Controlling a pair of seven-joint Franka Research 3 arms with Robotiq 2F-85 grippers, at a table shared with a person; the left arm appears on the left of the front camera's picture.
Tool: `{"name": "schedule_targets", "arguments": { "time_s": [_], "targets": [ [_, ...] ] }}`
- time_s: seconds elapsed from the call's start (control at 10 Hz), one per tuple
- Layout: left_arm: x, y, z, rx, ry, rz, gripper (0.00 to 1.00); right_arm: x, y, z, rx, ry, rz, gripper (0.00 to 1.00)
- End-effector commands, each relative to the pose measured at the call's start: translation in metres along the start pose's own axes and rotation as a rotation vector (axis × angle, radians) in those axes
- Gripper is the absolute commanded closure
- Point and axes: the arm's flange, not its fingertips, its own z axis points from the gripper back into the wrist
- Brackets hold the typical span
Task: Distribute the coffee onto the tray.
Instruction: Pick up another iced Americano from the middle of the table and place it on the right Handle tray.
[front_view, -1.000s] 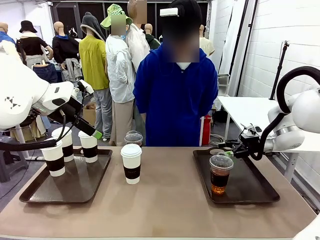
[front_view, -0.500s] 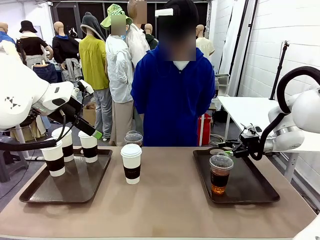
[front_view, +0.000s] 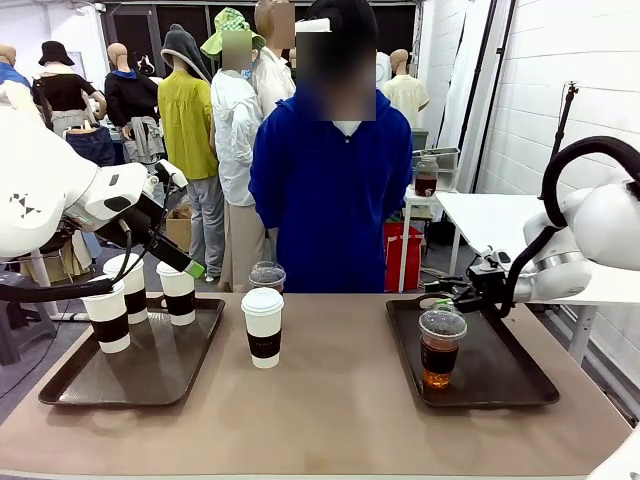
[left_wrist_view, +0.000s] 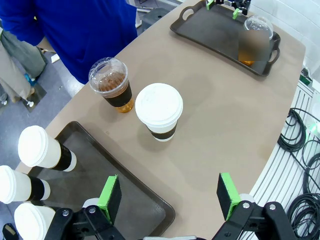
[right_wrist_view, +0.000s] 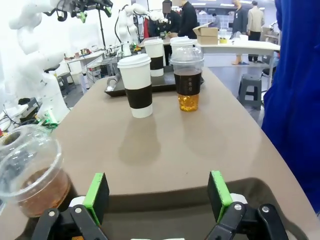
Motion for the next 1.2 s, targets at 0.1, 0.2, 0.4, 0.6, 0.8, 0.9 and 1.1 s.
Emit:
{"name": "schedule_targets", "arguments": {
  "time_s": [0.1,0.2,0.4,0.6,0.8,0.9,1.1],
  "targets": [
    [-0.001,0.001,0.001,-0.004,-0.004,0.004,0.0,0.005,-0.024,-0.035,-0.032,-0.011,-0.003,0.0],
    [-0.001,0.001,0.001,-0.004,-0.004,0.004,0.0,0.007,-0.024,-0.049,-0.04,-0.018,-0.013,0.0],
    [-0.001,0.001,0.001,-0.004,-0.004,0.004,0.0,0.009,-0.019,-0.072,-0.02,-0.035,-0.02,0.0],
    [-0.001,0.001,0.001,-0.004,-0.004,0.004,0.0,0.01,-0.017,-0.091,-0.031,-0.055,-0.031,0.0],
    [-0.001,0.001,0.001,-0.004,-0.004,0.004,0.0,0.006,-0.013,-0.111,-0.025,-0.053,-0.045,0.0],
    [-0.001,0.001,0.001,-0.004,-0.004,0.004,0.0,0.006,-0.011,-0.121,-0.021,-0.046,-0.05,0.0],
    [-0.001,0.001,0.001,-0.004,-0.004,0.004,0.0,0.009,-0.01,-0.145,-0.025,-0.032,-0.056,0.0]
  ]
}}
